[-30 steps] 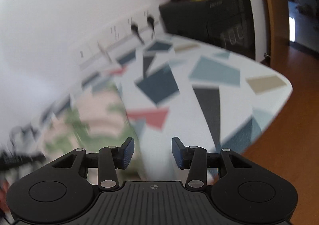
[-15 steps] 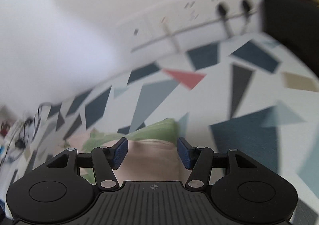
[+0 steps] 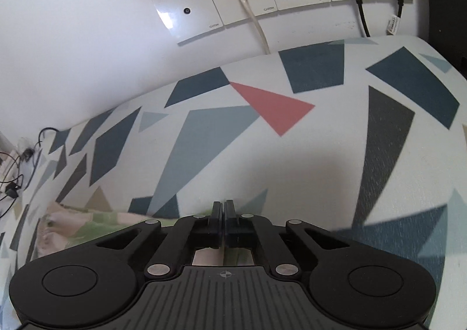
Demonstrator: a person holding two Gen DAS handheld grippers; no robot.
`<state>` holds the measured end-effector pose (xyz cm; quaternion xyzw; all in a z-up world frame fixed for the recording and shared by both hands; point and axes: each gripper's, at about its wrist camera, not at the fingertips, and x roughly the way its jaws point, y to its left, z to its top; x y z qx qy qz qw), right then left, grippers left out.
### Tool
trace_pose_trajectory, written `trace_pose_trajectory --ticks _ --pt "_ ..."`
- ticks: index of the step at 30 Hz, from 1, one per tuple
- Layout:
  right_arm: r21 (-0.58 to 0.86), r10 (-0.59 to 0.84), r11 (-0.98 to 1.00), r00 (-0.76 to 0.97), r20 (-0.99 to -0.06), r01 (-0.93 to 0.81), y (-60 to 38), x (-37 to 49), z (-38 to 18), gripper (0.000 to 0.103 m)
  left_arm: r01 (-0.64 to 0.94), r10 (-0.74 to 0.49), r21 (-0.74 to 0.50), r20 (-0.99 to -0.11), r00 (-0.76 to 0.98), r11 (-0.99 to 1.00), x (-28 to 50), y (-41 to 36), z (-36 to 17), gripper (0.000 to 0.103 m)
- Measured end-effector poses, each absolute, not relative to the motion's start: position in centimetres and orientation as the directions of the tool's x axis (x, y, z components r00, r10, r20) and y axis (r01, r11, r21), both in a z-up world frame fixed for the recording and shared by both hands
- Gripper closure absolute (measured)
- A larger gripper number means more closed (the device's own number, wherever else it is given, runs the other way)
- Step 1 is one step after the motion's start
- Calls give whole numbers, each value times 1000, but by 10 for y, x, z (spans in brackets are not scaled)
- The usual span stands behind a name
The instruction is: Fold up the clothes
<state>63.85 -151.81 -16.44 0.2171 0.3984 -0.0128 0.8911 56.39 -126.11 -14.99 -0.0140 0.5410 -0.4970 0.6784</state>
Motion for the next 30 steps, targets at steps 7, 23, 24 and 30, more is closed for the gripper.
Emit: trace_pose_trajectory --ticks 7,23,24,30 --pt "484 108 838 793 -600 252 -1538 593 -130 17 748 -705 -463 -709 9 475 566 -1251 -108 85" --pt "523 -80 667 749 -658 531 -1472 493 -155 1 434 -416 -220 -801 431 874 691 -1129 -110 13" --pt "517 -85 665 743 -664 539 -1468 495 -156 1 426 -416 -229 -805 423 875 693 -1127 -115 12" --pt "444 -102 722 717 -690 530 -1445 507 -158 1 482 -457 -258 -814 358 837 695 -1138 -131 0"
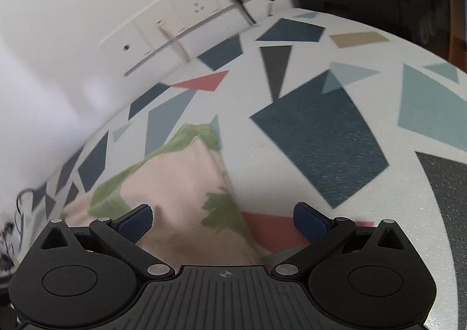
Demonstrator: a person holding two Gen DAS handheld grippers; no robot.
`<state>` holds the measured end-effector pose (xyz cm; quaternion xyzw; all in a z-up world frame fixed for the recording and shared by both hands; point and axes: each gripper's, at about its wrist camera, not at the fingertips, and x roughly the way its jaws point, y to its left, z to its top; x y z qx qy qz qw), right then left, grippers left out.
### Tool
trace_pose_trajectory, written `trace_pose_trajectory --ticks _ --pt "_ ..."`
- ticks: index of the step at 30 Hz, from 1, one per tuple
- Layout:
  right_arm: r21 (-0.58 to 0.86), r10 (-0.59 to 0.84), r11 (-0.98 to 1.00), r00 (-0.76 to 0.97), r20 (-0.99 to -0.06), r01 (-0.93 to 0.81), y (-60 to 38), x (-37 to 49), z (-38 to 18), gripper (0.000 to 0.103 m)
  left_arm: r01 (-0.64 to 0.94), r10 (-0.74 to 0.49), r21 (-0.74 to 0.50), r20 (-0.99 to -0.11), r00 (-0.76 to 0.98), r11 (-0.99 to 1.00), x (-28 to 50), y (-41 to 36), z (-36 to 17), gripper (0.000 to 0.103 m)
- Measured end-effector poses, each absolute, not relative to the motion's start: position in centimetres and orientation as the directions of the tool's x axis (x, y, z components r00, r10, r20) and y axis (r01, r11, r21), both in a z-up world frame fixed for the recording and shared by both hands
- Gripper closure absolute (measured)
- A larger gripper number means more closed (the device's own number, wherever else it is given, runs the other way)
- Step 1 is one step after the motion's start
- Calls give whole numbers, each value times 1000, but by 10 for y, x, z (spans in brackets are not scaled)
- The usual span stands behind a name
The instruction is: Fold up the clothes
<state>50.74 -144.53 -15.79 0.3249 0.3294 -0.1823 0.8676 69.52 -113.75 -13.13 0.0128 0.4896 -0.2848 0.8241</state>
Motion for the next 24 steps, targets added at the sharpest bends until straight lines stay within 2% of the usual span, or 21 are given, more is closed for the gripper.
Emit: trace_pose_trajectory --ticks 5,8,20,24 --pt "334 -125 805 690 -713 490 -1424 517 -159 1 560 -409 -139 -824 392 817 687 -1154 -136 0" --pt "260 -155 838 666 -729 480 -1414 522 -160 1 554 -401 -128 -821 406 822 685 -1155 -137 0" --pt "171 -191 877 651 -735 450 -1409 530 -164 1 564 -403 -84 -785 471 822 676 -1158 -143 0" --pt "200 -142 882 647 -749 426 -1411 531 -161 1 569 -399 -71 -783 477 819 681 -1164 -144 0"
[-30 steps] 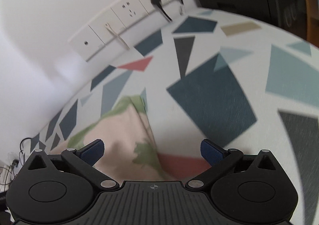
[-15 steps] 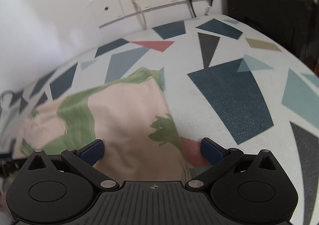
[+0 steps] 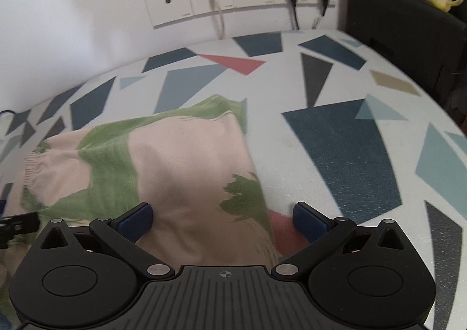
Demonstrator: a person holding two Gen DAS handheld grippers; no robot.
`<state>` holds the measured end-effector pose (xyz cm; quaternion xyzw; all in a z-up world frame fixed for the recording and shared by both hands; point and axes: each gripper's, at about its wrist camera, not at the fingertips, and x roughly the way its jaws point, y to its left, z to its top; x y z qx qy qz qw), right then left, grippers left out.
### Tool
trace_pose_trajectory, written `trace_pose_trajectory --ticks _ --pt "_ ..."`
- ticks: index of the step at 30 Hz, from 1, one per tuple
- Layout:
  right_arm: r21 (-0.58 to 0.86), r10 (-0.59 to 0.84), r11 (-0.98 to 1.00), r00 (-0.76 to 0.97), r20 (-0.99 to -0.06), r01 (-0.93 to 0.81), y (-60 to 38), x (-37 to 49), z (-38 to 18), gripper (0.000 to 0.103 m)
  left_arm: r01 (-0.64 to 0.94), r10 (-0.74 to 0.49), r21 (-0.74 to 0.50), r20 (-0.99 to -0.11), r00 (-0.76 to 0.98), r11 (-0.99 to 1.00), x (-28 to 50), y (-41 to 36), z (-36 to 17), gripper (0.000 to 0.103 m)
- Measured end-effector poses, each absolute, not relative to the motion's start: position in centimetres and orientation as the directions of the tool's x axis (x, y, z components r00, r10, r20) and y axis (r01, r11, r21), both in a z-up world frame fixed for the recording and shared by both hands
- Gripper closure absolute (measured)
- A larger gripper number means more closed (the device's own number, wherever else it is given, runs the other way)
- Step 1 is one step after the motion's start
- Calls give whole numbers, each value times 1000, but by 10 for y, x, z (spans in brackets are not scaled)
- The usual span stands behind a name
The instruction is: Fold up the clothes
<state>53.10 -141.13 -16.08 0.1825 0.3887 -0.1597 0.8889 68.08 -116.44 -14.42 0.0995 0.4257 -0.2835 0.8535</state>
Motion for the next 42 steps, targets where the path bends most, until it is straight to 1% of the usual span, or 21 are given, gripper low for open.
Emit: trace_pose_trajectory --ticks 6,7,8,9,10,11,13,14,17,18,19,20,22,24,25,26,27,28,33,36,42 --pt "206 -93 903 641 -762 376 -1413 522 -160 1 563 -399 -75 -782 479 823 680 -1165 -143 0" --pt "199 -91 910 643 -760 363 -1412 521 -160 1 560 -397 -76 -783 479 825 679 -1165 -143 3" --pt "184 -92 919 644 -759 348 -1410 522 -160 8 556 -394 -77 -785 478 827 679 -1166 -142 8" --pt "176 -82 932 655 -751 318 -1407 524 -160 18 556 -398 -86 -787 471 827 676 -1168 -139 22" --pt "185 -57 940 667 -743 287 -1404 526 -158 45 556 -404 -97 -790 461 826 672 -1171 -135 48" --pt "207 -30 940 669 -743 272 -1401 530 -157 61 556 -409 -109 -793 452 824 668 -1173 -132 54" --pt "251 25 937 672 -740 241 -1397 537 -154 69 529 -389 -107 -800 457 842 663 -1176 -128 65" --pt "267 47 936 671 -740 229 -1396 541 -153 73 514 -376 -104 -804 460 851 660 -1178 -127 66" --pt "287 89 938 661 -745 197 -1402 547 -152 73 456 -381 -161 -811 444 875 660 -1166 -126 68" --pt "289 101 939 657 -747 184 -1406 549 -152 67 432 -385 -185 -812 439 883 659 -1160 -127 68" --pt "282 99 942 652 -751 181 -1410 550 -151 50 406 -388 -208 -813 435 890 657 -1154 -127 69" --pt "264 82 946 648 -757 188 -1414 550 -151 28 389 -385 -213 -811 441 896 653 -1151 -127 69" --pt "249 98 958 650 -754 145 -1413 552 -152 26 363 -373 -212 -807 459 907 641 -1146 -127 69" --pt "240 130 967 653 -746 81 -1409 554 -154 29 337 -360 -211 -802 476 917 629 -1141 -127 69" --pt "235 147 971 654 -742 49 -1407 555 -155 37 324 -353 -211 -800 485 922 624 -1138 -127 69" --pt "230 163 973 654 -738 16 -1405 556 -155 52 306 -345 -211 -797 495 928 618 -1135 -127 69" --pt "235 188 972 651 -735 -15 -1402 558 -155 62 286 -335 -212 -795 505 934 612 -1132 -127 70" --pt "262 225 964 641 -734 -39 -1396 561 -155 75 259 -312 -201 -795 520 945 606 -1129 -126 71" --pt "373 364 920 610 -704 -119 -1368 575 -144 84 120 -240 -210 -763 600 970 579 -1088 -106 76" --pt "362 402 911 630 -665 -199 -1338 574 -123 84 57 -226 -249 -730 645 967 562 -1055 -90 76" --pt "350 553 833 630 -546 -428 -1249 569 -66 85 -102 -76 -249 -616 784 963 506 -973 -39 76"
